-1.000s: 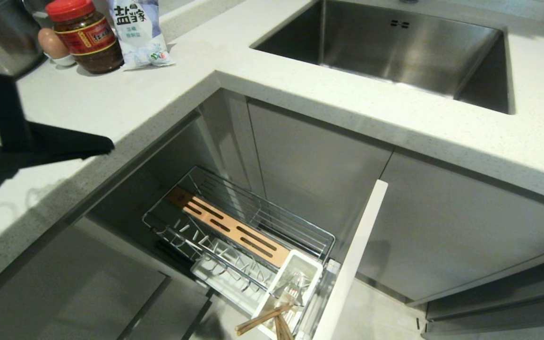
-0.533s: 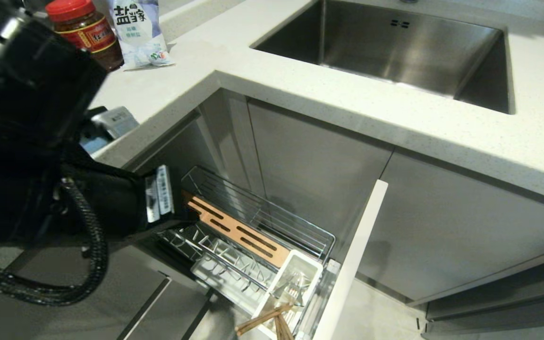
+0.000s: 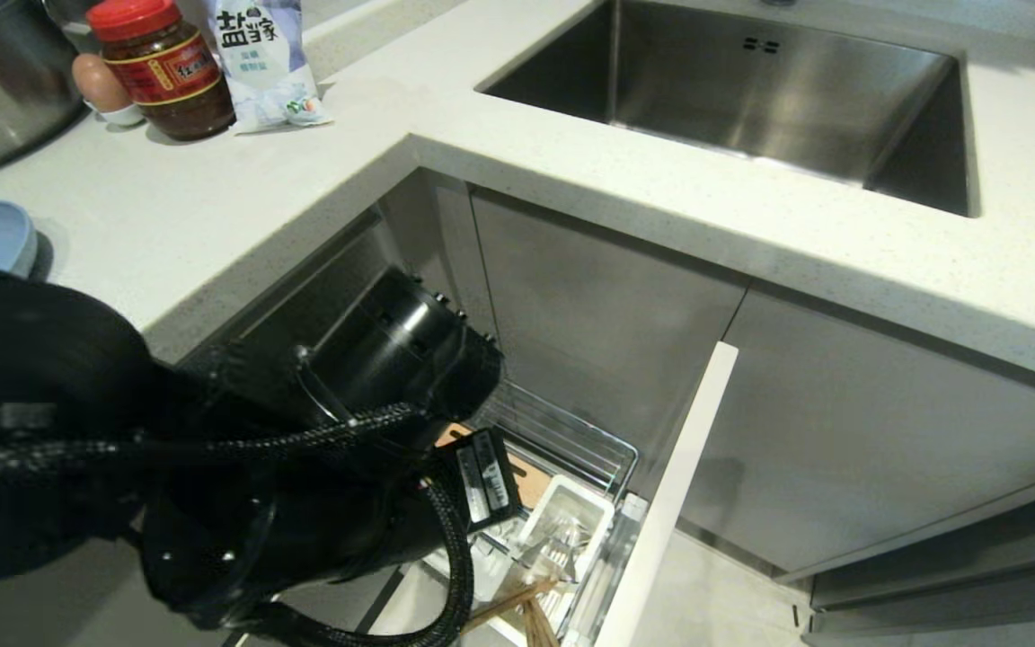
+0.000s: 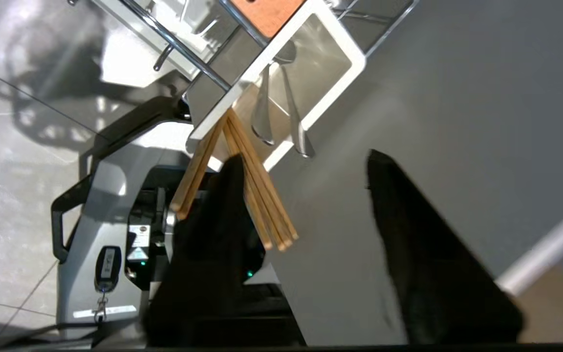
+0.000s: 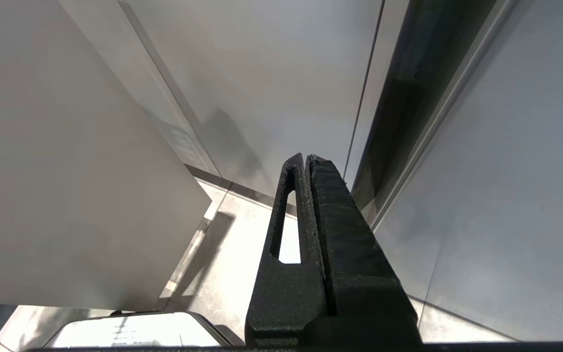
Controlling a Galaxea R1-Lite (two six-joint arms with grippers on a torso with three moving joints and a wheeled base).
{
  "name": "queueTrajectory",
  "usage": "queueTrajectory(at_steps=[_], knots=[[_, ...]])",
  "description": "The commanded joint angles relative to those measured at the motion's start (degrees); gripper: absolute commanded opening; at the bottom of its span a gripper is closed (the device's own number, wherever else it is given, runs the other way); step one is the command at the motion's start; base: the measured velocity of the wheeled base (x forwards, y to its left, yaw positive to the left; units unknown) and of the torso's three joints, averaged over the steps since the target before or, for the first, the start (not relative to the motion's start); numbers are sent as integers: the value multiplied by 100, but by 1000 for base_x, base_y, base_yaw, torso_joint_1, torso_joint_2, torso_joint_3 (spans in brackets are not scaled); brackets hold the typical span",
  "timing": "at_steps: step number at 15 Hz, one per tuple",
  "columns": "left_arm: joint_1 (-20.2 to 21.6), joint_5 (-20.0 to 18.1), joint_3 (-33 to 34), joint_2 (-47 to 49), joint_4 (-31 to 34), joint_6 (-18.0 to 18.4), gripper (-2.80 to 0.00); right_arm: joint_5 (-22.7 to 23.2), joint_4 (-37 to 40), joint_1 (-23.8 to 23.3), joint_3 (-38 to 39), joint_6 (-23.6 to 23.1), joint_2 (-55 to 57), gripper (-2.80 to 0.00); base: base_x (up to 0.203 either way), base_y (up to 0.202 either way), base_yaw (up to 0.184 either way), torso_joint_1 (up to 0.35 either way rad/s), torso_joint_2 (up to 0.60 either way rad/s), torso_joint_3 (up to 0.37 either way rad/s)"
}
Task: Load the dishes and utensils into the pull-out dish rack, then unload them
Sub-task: Take the fork out of the cupboard
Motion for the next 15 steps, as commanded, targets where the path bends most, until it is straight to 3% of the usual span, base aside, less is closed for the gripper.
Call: queueTrajectory(at_steps=[1,7,15], knots=[[-39,48,297,368,-297,-35,0,-6,-2,-1,0,2,-24,-280,0,0,0,0,0,0],[-206,378,1031,1170,-1774,3,0,1,-2,6,0,2,-24,-280,0,0,0,0,0,0],[42,480,899,1964,-2401,28,0,-8,-2,-3,0,2,-24,-280,0,0,0,0,0,0]])
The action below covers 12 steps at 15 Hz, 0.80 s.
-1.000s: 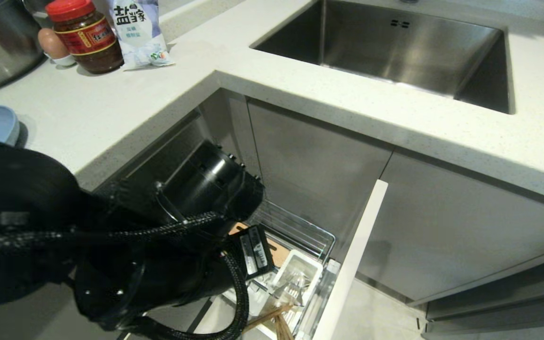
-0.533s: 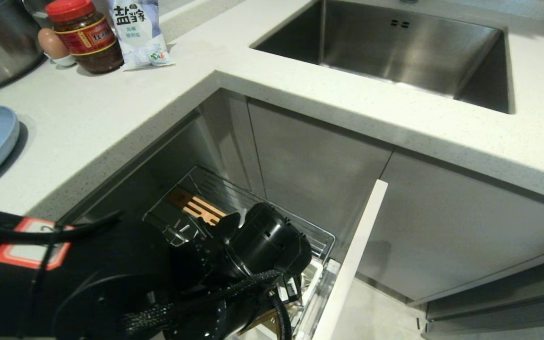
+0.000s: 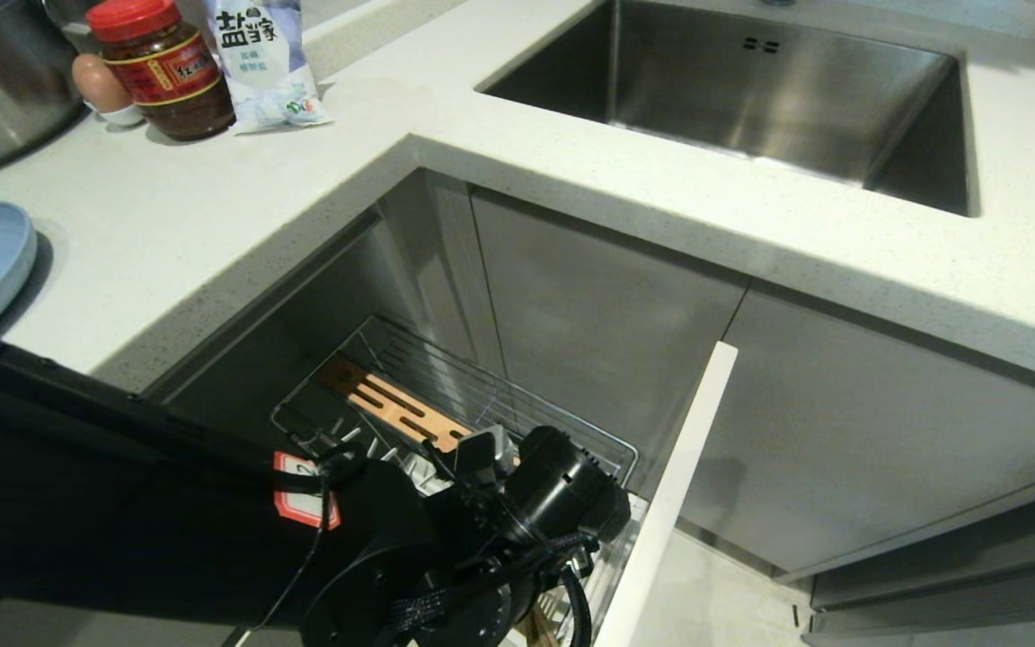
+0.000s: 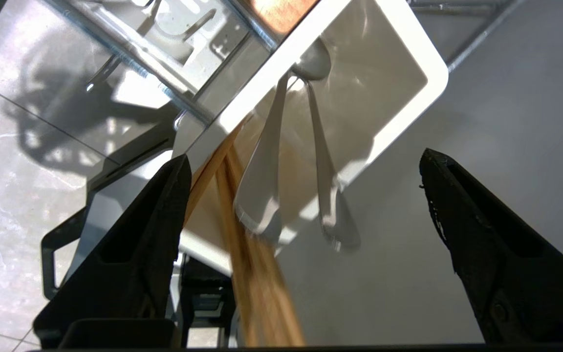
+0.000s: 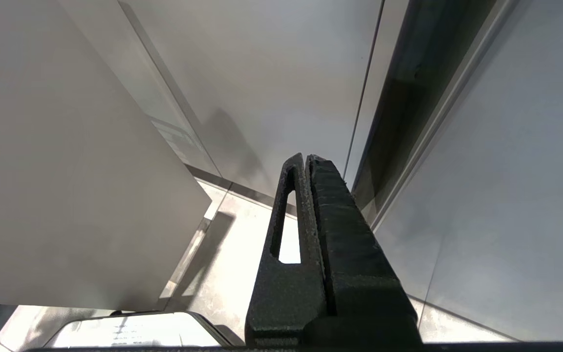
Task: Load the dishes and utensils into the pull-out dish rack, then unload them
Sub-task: Take the fork out of the cupboard
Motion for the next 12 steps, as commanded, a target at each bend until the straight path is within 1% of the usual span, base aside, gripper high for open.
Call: queueTrajectory(at_steps=[1,5,12], knots=[[60,13,-138,255,-17,-38,0,-1,-3,-1,0,4,-24,-280,0,0,0,0,0,0],[184,-19,-300,391,5,-39,0,-1,-3,2,0,4,-24,-280,0,0,0,0,0,0],[179,-70,-397,430,53,-39,0,-1,-3,1,0,4,-24,-280,0,0,0,0,0,0]])
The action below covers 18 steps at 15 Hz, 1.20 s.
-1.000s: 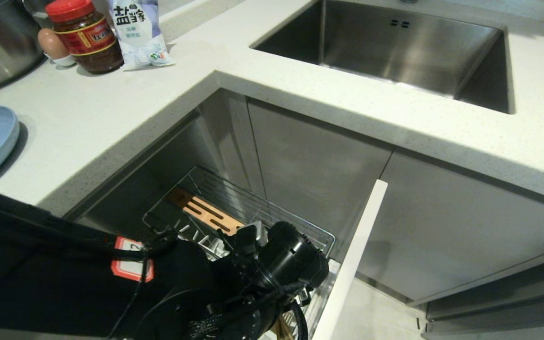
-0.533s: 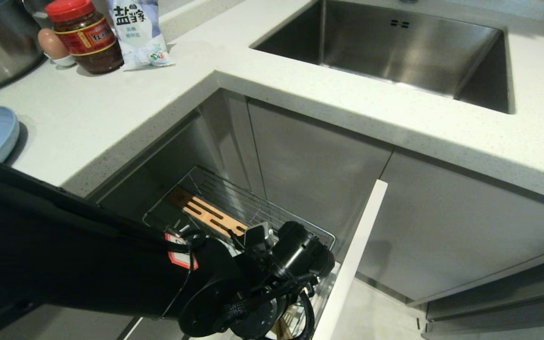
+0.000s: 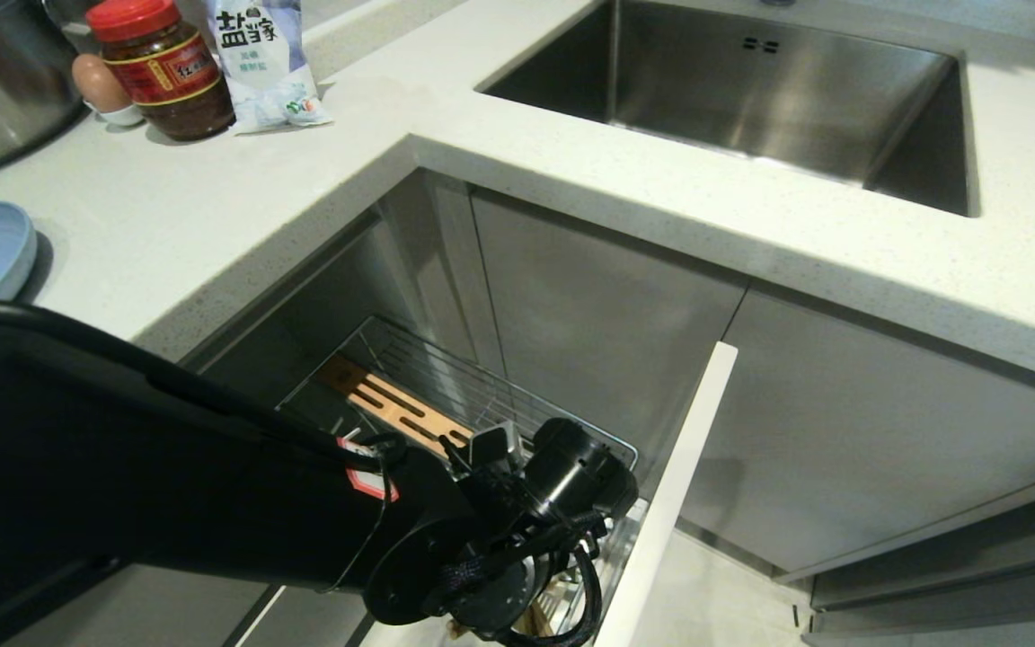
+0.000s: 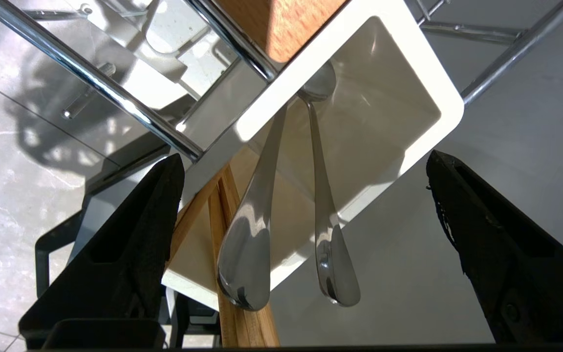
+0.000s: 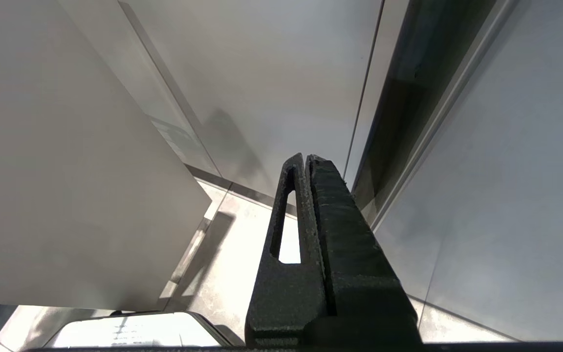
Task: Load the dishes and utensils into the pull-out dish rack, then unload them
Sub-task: Take the fork out of the cupboard
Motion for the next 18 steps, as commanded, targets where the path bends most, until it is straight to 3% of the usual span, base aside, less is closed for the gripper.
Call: queueTrajectory(at_steps=[1,2,3,18], knots=[[-17,-45,-13,-12,14,-35,0,1,-2,7,0,2,-24,-280,0,0,0,0,0,0],[-17,-138,-13,-21,14,-35,0,1,-2,-1,0,2,-24,-280,0,0,0,0,0,0],[-17,-194,-13,-13,14,-27,-280,-1,-2,-1,0,2,-24,-280,0,0,0,0,0,0],[-33,-300,-13,18,146,-26,-280,-2,-2,-1,0,2,-24,-280,0,0,0,0,0,0]])
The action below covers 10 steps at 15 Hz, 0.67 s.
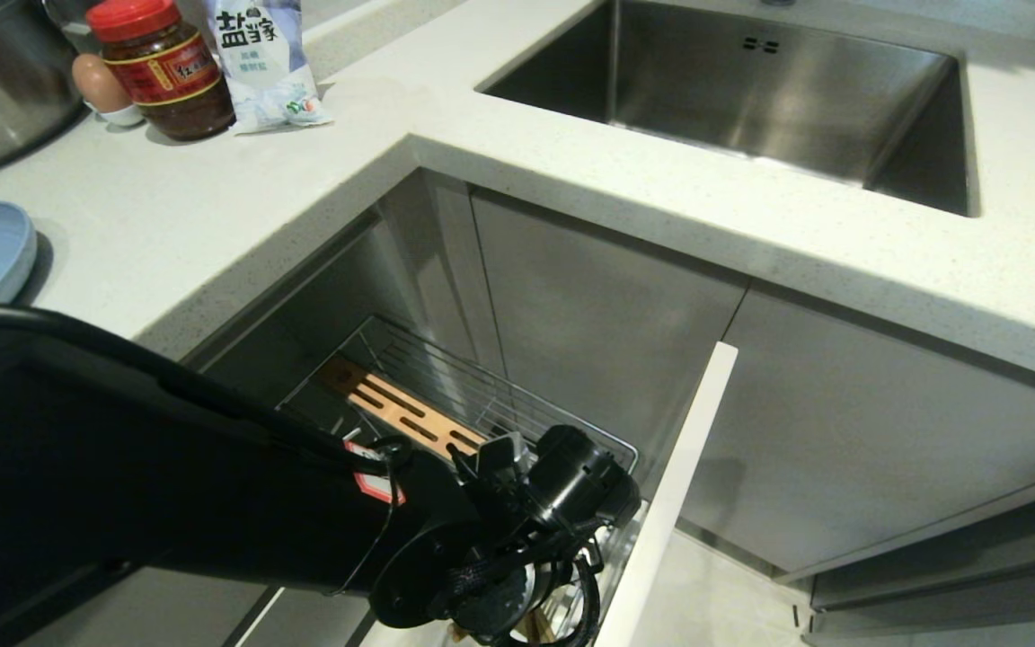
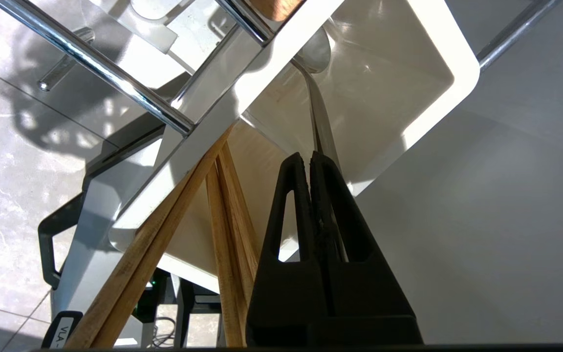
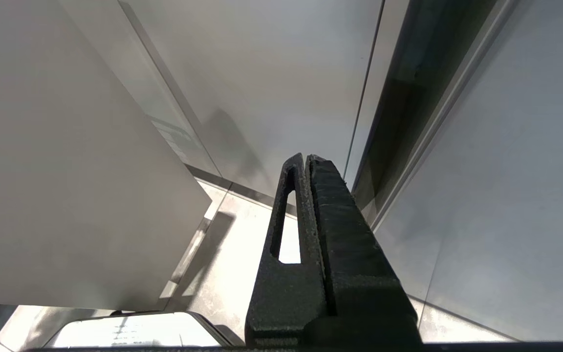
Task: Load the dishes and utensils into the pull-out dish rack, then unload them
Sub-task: Take the fork out of the cupboard
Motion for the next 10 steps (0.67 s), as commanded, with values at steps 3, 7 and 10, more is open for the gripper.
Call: queueTrajectory(at_steps=[3,7,10], knots=[[-62,55,-9,-136,161,-36,-280,0,-2,-4,0,3,-24,-280,0,0,0,0,0,0],[-244,41,-62,-152,449,-36,0,0,-2,-4,0,3,-24,-280,0,0,0,0,0,0],[-253,-57,-108,-62,452,-36,0,-1,-2,0,0,3,-24,-280,0,0,0,0,0,0]])
